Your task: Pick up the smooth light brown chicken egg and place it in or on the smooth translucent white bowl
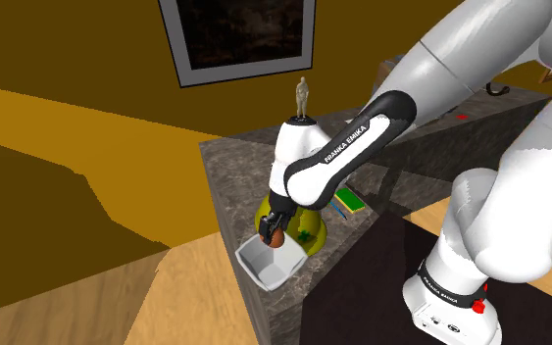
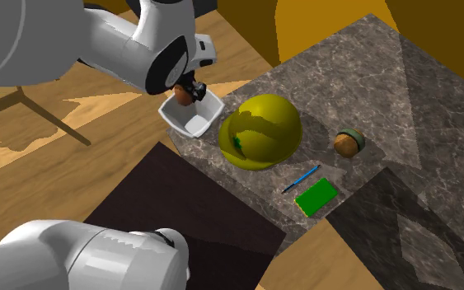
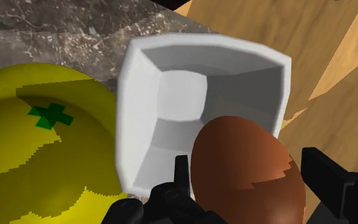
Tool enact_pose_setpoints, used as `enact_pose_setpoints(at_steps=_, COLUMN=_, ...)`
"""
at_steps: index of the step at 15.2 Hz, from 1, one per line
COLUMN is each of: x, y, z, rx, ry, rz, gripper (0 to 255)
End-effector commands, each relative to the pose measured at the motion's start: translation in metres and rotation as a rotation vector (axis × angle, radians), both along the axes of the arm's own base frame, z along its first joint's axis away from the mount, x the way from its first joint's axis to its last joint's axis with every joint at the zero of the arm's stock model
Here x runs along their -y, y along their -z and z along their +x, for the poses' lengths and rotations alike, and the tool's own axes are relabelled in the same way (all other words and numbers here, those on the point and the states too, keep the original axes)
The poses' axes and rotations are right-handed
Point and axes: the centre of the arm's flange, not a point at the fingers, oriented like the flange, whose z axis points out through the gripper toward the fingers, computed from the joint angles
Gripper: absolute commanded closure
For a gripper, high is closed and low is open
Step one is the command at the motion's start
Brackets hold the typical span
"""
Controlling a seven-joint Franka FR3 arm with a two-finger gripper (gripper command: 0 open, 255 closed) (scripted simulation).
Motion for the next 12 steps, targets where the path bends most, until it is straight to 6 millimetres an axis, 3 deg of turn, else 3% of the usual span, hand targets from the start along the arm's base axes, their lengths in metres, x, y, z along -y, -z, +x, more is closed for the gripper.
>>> enact_pose_setpoints(at_steps=1, x=-0.003, y=0.009, z=0.001, rx=0.0, ry=0.001, rz=0.0, gripper=255)
enact_pose_setpoints(at_steps=12, x=-0.003, y=0.067, z=0.001, rx=0.0, ry=0.001, rz=0.0, gripper=255)
